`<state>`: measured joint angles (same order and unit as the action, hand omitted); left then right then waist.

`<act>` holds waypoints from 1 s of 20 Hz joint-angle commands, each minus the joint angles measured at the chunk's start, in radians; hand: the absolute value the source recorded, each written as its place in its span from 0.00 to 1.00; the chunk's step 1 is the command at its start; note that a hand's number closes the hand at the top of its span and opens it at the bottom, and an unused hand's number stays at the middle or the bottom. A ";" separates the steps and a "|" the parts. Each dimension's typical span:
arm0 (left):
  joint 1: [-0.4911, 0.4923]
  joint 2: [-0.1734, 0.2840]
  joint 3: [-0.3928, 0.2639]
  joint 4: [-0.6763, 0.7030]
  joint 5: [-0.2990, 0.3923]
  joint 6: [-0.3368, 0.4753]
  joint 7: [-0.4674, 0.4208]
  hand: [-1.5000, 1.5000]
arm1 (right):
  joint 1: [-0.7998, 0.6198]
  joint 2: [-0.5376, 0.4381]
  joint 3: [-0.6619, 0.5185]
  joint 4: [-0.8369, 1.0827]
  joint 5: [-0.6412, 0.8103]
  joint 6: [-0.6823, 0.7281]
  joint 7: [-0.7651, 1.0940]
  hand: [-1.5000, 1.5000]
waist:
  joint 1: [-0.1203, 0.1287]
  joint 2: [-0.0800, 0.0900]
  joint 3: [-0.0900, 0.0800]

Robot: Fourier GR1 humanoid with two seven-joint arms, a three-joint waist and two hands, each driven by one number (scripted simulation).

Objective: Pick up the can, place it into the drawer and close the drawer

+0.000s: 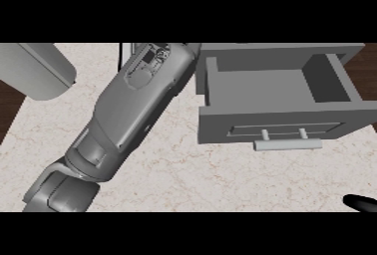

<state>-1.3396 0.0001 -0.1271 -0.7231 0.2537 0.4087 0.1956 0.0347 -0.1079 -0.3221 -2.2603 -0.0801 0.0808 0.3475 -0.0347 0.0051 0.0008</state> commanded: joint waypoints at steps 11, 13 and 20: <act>-0.229 0.000 -0.116 0.281 0.154 0.059 -0.014 1.00 | -0.041 -0.024 -0.001 -0.018 -0.011 -0.007 0.036 0.00 | -0.037 0.007 0.001; -0.264 0.000 -0.142 0.311 0.150 0.092 -0.029 1.00 | -0.059 -0.047 -0.035 0.018 -0.059 0.013 0.023 0.00 | -0.047 0.011 0.002; -0.251 0.000 -0.172 0.391 0.197 0.203 -0.100 0.00 | -0.046 -0.011 0.037 0.019 0.002 0.008 0.003 0.00 | -0.071 0.020 0.003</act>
<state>-1.5846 0.0000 -0.2870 -0.3738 0.4312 0.5643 0.1249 -0.0312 -0.1397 -0.3091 -2.2322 -0.0925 0.0893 0.3627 -0.0968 0.0220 0.0034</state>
